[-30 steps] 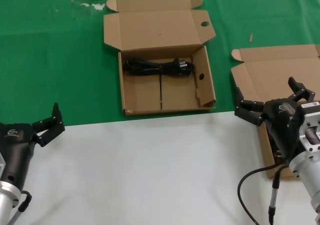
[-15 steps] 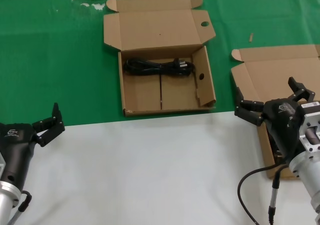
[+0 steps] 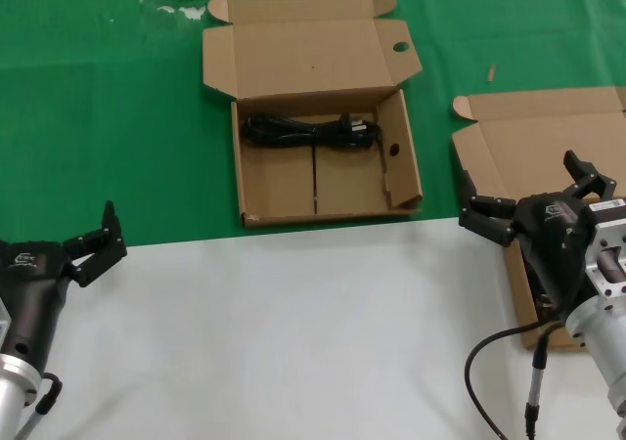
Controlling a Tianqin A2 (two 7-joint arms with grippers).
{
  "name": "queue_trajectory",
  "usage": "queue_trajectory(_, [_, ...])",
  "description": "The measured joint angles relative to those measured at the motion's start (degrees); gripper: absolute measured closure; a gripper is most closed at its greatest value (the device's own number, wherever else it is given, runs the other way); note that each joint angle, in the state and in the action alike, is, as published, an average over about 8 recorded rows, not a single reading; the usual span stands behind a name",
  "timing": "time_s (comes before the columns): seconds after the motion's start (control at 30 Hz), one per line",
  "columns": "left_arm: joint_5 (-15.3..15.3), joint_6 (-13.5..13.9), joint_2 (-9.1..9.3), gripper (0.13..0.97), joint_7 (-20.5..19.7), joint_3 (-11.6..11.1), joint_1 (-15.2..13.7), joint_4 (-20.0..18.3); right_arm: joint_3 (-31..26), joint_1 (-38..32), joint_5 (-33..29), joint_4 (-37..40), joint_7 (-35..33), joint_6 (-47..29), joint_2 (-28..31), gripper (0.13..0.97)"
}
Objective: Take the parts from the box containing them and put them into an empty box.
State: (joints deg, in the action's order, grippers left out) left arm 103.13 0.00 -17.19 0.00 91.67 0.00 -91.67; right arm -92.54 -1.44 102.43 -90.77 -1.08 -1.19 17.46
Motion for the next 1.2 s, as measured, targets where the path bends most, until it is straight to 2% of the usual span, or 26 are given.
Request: queue_trajectory(1.2, [0.0, 0.0, 0.00, 0.132, 0.0, 0.0, 0.0, 0.0, 0.0, 0.0, 0.0, 0.0, 0.0, 0.0, 0.0, 0.129])
